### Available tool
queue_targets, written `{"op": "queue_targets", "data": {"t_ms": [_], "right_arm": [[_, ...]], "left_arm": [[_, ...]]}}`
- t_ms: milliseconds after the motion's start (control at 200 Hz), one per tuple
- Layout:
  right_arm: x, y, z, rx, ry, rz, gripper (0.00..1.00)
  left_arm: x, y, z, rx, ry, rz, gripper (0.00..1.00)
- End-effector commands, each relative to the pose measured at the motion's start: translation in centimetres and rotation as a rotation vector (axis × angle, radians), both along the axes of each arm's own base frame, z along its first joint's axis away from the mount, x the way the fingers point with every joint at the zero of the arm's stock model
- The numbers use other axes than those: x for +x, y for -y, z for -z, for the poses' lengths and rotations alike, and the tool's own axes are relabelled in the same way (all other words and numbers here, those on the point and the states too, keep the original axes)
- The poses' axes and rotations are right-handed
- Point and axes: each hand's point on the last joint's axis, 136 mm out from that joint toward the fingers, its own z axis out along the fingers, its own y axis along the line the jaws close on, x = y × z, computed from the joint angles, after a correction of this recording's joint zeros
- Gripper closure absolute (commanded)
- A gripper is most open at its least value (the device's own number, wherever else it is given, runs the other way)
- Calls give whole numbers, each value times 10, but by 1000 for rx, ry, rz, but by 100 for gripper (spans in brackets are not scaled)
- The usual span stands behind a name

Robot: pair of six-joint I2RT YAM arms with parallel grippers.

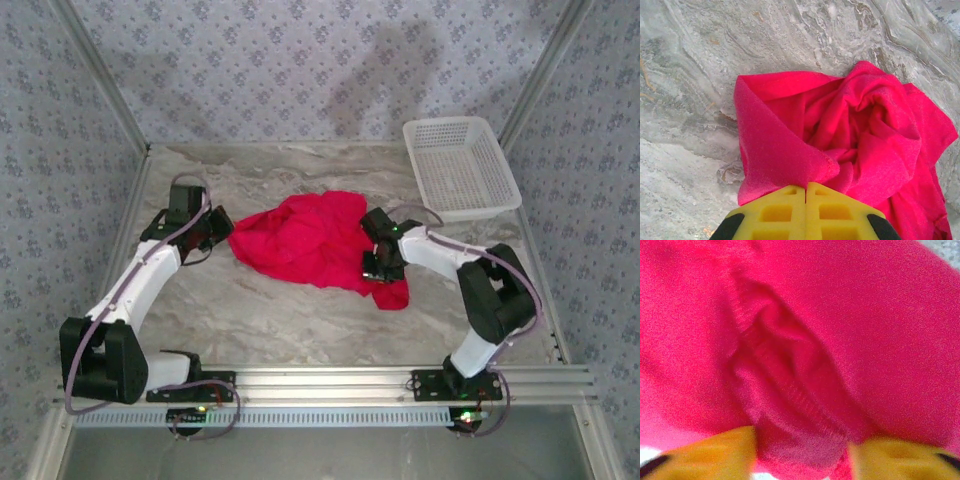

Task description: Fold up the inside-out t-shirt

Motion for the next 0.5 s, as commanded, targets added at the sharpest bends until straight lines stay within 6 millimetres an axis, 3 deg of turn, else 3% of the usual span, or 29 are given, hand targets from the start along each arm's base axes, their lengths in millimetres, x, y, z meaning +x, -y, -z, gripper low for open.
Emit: {"op": "queue_targets", "data": {"t_ms": [0, 60, 170, 285, 380, 495], "right_arm": [[36, 2, -42, 4, 127, 7, 100], [36, 5, -71, 8, 155, 3, 100], [44, 17, -162, 39, 314, 3, 100], [38, 33, -238, 119, 464, 35, 100], [26, 42, -288, 192, 562, 49, 100], [13, 45, -331, 261, 640, 56, 100]], "left_arm": [[1, -11, -22, -8, 34, -26, 100], [4, -22, -37, -14, 60, -46, 100], [12, -50, -77, -33, 126, -120, 100], [14, -89, -122, -81, 205, -233, 100], [12, -112, -157, -152, 298, -310, 100], [5, -126, -195, -181, 381, -354, 100]]}}
